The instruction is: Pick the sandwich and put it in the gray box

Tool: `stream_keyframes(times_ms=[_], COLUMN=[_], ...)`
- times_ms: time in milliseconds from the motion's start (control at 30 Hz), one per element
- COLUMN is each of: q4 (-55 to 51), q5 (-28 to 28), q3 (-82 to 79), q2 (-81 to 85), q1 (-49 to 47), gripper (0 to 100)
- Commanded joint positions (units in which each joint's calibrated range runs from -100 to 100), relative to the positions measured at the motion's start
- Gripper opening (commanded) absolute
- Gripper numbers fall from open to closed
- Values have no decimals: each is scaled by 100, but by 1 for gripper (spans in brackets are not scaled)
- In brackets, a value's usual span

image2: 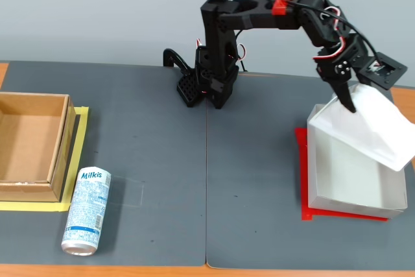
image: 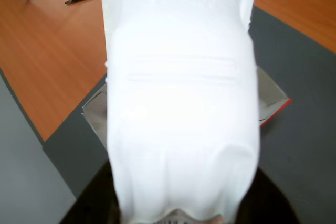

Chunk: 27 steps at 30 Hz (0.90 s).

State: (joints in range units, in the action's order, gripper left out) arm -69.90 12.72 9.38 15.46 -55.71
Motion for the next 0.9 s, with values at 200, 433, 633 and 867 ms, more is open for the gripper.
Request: stream_keyframes(times_ms=[200, 433, 633, 867], q4=[523, 523, 523, 515], q5=[1111, 1168, 1163, 1153], q3=[739, 712, 694, 667], q2=[-584, -720, -720, -728], q1=[-207, -20, 144, 248], gripper=[14, 14, 14, 25])
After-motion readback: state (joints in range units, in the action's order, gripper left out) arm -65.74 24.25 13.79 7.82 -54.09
